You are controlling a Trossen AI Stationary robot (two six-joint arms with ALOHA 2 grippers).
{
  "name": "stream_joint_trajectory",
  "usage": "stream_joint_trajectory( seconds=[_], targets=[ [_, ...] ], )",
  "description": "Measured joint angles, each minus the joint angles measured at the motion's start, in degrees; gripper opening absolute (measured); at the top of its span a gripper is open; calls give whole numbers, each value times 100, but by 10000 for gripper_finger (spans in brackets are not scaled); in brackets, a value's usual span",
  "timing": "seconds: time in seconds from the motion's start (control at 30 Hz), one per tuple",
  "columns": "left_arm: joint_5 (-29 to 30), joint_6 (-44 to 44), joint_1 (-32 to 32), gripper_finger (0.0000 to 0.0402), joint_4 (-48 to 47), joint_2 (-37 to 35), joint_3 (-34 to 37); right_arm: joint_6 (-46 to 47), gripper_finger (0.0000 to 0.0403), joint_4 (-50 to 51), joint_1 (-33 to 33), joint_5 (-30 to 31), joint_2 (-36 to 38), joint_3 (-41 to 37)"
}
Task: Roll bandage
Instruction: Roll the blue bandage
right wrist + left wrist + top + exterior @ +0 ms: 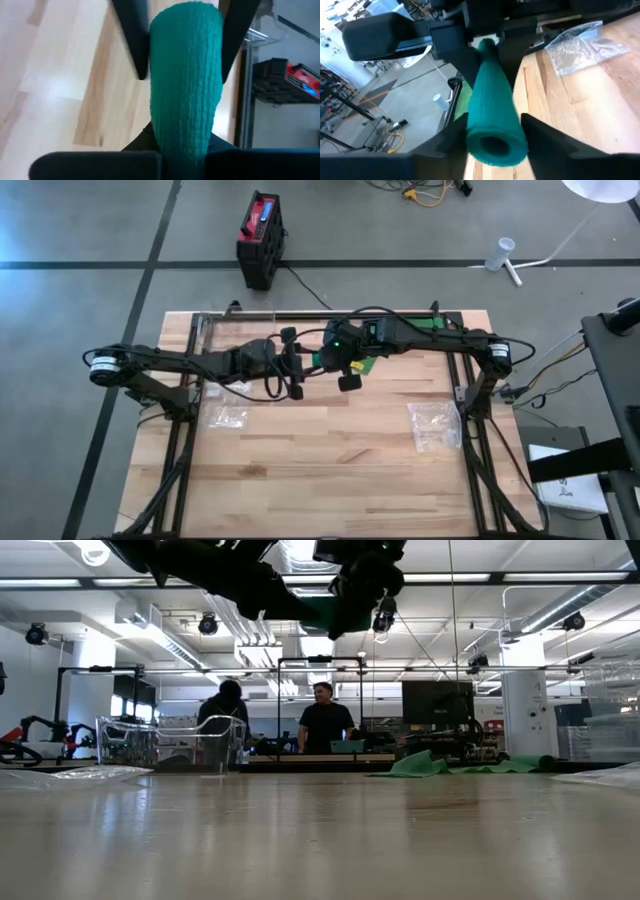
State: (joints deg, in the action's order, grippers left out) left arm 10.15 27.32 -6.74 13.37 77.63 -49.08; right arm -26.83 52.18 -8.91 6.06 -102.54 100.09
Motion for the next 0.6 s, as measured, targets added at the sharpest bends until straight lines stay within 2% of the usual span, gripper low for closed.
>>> stream_joint_trajectory(
  seconds=[0.17,0.23,0.43,0.6],
  targets=[
    [250,-99,8,43,-253,-16,0,-24,49,-32,9,-93,1,-4],
    [292,-115,4,16,-366,-54,0,-28,71,-57,9,-95,32,-4],
    [361,-228,0,27,-671,-127,-68,-313,148,-83,102,-97,231,-2],
    [311,-259,-7,10,-1074,-127,-316,-468,182,-273,146,-108,265,-2]
  ],
)
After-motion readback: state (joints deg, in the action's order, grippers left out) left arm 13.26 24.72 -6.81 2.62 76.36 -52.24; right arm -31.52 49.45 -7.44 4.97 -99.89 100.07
